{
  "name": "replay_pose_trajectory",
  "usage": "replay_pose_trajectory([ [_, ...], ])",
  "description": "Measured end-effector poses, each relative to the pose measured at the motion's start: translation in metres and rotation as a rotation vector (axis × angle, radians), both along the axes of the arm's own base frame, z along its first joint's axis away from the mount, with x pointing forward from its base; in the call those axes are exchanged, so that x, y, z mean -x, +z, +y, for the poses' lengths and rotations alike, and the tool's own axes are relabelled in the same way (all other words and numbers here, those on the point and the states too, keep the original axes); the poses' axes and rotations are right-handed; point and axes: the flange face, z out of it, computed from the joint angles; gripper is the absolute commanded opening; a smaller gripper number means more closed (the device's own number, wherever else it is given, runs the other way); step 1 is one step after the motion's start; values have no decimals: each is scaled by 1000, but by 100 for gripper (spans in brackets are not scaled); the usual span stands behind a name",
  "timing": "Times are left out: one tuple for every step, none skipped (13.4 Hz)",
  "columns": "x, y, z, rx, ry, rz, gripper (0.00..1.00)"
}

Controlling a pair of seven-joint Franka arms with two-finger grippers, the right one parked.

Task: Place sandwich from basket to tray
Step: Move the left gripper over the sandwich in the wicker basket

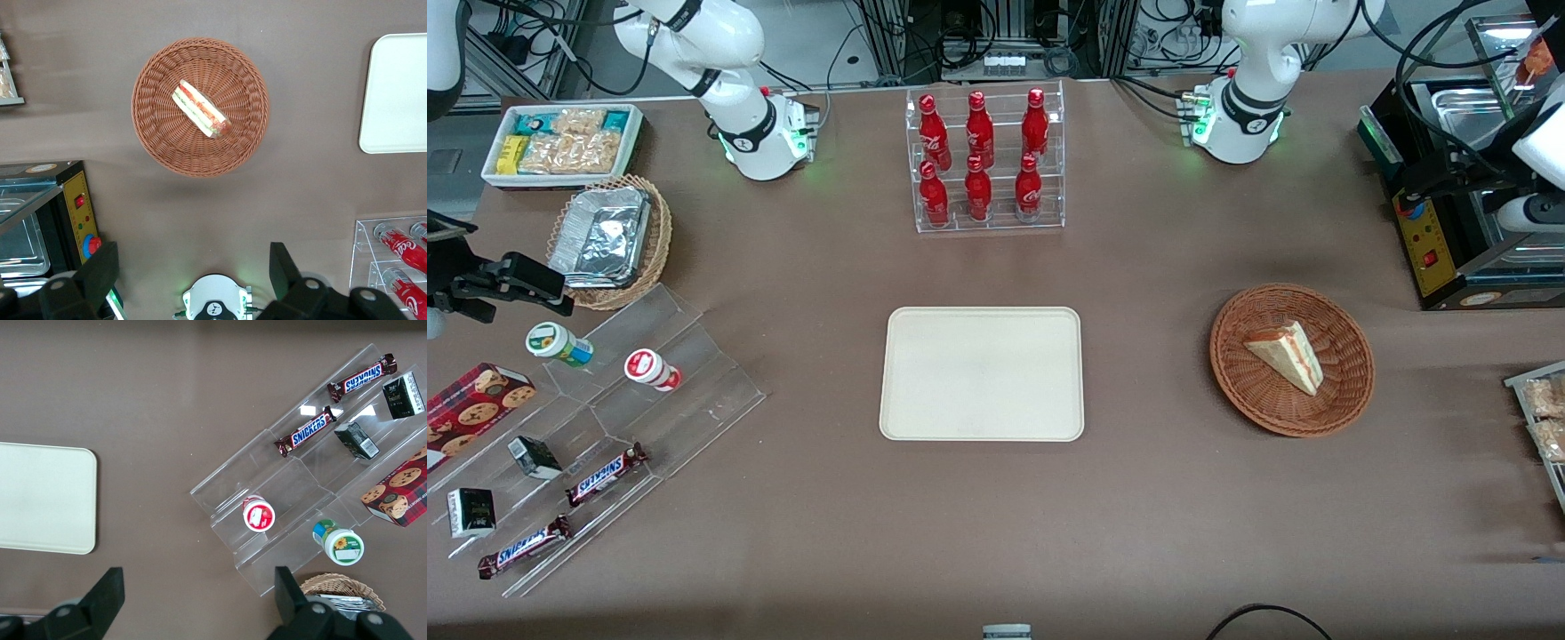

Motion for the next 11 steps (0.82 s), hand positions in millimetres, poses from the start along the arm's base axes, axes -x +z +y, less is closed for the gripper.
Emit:
replay_pose_trajectory([
  [-2, -3, 0, 0, 0, 6, 100],
  [-3, -5, 0, 0, 1, 9, 100],
  [-3, -6, 1, -2, 1, 11, 100],
  [-5, -8, 2, -7, 5, 16, 100],
  [-9, -15, 3, -21, 25, 25, 100],
  [-16, -26, 5, -38, 69, 34, 100],
  [-25, -42, 7, -50, 119, 45, 100],
  [-36, -62, 10, -62, 175, 52, 100],
  [-46, -83, 15, -73, 246, 52, 100],
  [-55, -105, 23, -85, 331, 42, 100],
  [-62, -128, 30, -94, 415, 25, 100],
])
